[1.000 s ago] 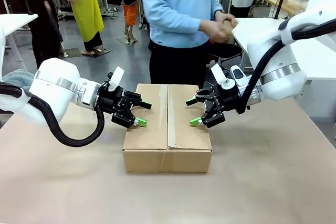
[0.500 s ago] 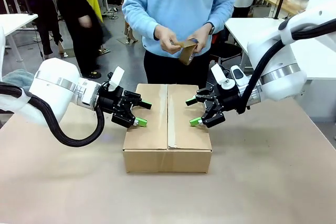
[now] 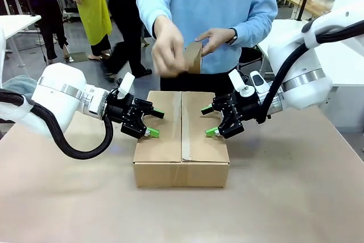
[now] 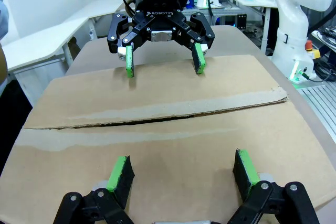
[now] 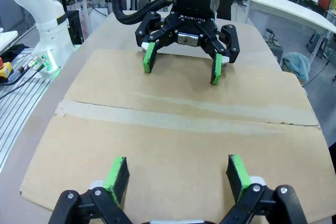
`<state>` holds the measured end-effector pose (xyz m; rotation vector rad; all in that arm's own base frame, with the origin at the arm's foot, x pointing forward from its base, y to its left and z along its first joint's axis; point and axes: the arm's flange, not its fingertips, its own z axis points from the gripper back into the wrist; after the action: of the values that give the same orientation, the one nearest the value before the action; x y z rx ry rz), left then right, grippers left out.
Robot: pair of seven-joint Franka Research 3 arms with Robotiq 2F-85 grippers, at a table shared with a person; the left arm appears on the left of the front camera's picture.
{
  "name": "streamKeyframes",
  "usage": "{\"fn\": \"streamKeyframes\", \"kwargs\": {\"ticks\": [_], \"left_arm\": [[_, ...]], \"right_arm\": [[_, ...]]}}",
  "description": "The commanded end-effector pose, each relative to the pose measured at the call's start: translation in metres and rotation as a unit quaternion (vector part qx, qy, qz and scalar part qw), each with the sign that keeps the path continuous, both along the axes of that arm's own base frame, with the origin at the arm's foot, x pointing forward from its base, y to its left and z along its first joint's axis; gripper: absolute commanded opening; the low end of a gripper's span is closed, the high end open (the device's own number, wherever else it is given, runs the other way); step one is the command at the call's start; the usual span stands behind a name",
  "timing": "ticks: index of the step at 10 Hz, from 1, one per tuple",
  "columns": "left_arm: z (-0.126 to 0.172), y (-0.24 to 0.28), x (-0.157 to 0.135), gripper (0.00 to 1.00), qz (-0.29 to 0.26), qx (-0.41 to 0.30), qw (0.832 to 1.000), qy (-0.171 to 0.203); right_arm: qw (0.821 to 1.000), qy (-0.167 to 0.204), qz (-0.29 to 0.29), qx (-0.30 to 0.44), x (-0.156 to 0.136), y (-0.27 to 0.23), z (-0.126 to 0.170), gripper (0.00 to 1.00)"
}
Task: Pack the gift set into the box.
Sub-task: Press and hold the closed box until the human finishes sealing it.
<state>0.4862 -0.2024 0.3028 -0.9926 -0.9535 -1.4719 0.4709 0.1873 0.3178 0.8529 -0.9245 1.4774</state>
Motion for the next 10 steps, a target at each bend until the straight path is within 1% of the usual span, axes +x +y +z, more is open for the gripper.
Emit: {"fn": "streamKeyframes", "kwargs": {"ticks": [1, 10], "left_arm": [[-0.0012, -0.0003, -0.0023, 1.00, -0.003, 0.001, 1.000, -0.003], [-0.0012, -0.0003, -0.0023, 1.00, -0.003, 0.001, 1.000, -0.003]], "right_arm": [[1.000, -0.012, 0.003, -0.003, -0.0017, -0.0018, -0.0024, 1.00], [1.000, -0.012, 0.003, -0.003, -0.0017, -0.0018, -0.0024, 1.00]]}}
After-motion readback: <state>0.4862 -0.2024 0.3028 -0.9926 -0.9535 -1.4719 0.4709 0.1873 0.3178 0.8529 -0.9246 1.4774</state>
